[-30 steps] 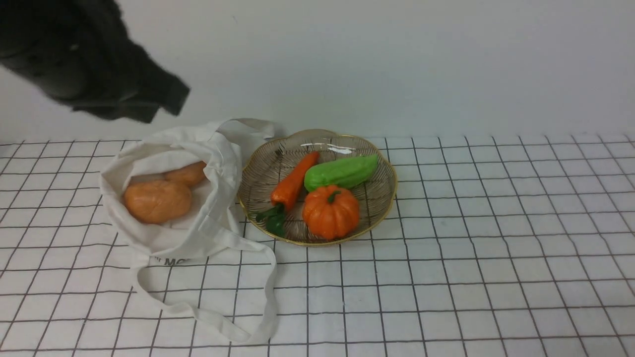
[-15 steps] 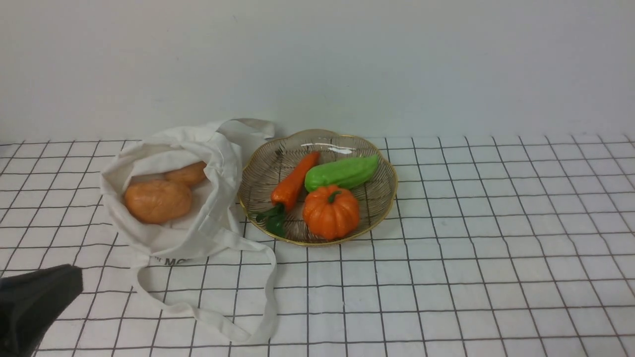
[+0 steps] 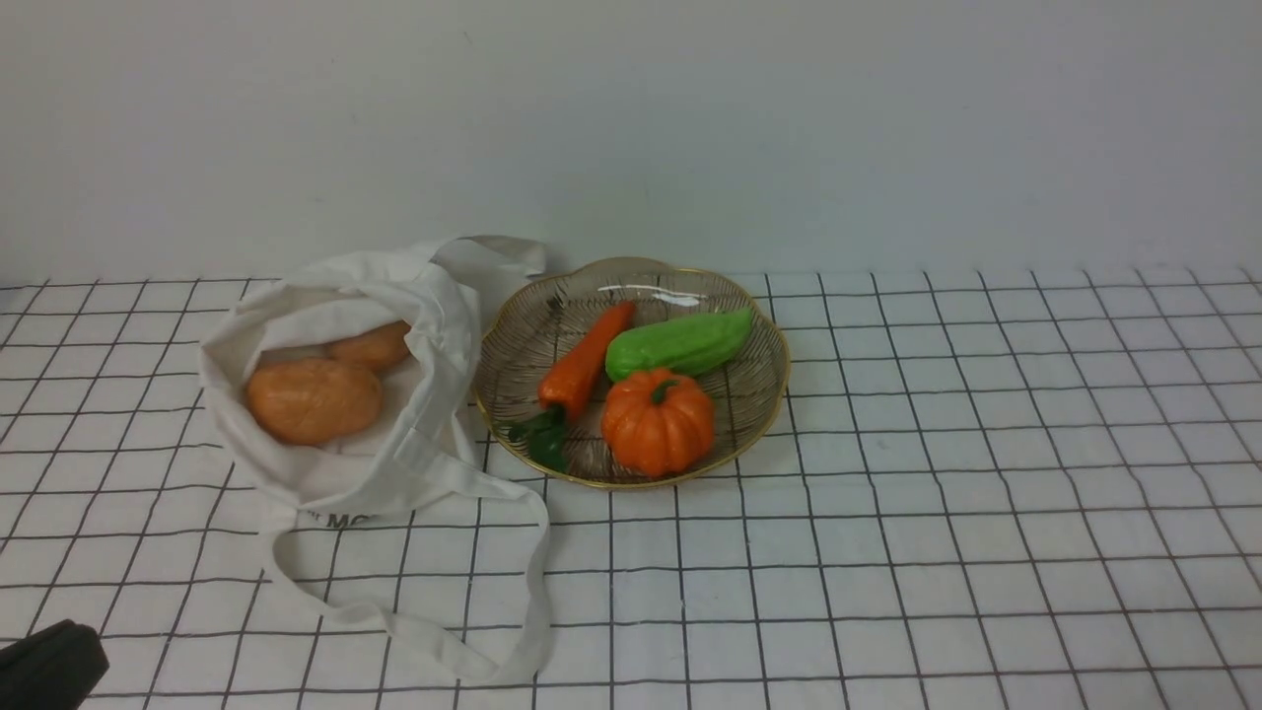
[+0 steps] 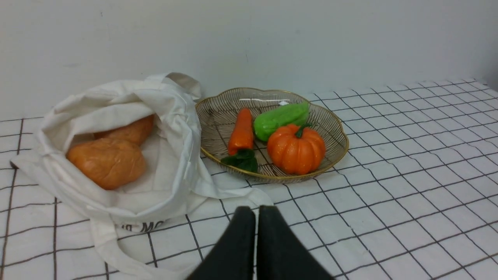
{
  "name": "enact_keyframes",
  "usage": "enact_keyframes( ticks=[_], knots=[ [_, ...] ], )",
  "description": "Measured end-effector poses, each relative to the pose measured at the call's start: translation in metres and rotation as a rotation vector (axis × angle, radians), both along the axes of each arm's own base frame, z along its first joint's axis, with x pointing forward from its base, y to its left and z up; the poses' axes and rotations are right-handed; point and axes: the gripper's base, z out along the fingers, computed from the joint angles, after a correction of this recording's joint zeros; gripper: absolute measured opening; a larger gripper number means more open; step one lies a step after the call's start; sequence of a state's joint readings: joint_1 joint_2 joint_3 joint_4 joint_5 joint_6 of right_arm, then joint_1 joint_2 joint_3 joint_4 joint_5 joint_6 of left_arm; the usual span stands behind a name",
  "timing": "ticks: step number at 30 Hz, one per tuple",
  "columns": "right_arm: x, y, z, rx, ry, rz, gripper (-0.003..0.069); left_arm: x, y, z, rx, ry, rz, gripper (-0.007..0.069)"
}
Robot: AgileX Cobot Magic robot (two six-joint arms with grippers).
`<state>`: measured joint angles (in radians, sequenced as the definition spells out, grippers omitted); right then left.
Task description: Take vegetables from bag on white checkered tablecloth place on plate.
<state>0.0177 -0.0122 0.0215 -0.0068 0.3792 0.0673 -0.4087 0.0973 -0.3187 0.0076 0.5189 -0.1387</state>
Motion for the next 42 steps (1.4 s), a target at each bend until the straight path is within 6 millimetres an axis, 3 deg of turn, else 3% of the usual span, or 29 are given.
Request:
enact_keyframes(
  ticks=[9,19,27,42],
  knots=[
    [0.000,0.000,0.000,0.000,0.000,0.000,-0.0015,0.003,0.003,-0.003,0.087,-0.028,0.067,-0.0008],
    [0.000,0.000,0.000,0.000,0.000,0.000,-0.0015,0.016,0.010,-0.064,0.146,-0.006,0.257,-0.0008],
    [0.000,0.000,0.000,0.000,0.000,0.000,-0.0015,0.013,0.011,-0.090,0.160,0.010,0.259,-0.0008],
    [0.000,0.000,0.000,0.000,0.000,0.000,-0.0015,0.012,0.011,-0.096,0.166,0.057,0.254,-0.0008]
  ],
)
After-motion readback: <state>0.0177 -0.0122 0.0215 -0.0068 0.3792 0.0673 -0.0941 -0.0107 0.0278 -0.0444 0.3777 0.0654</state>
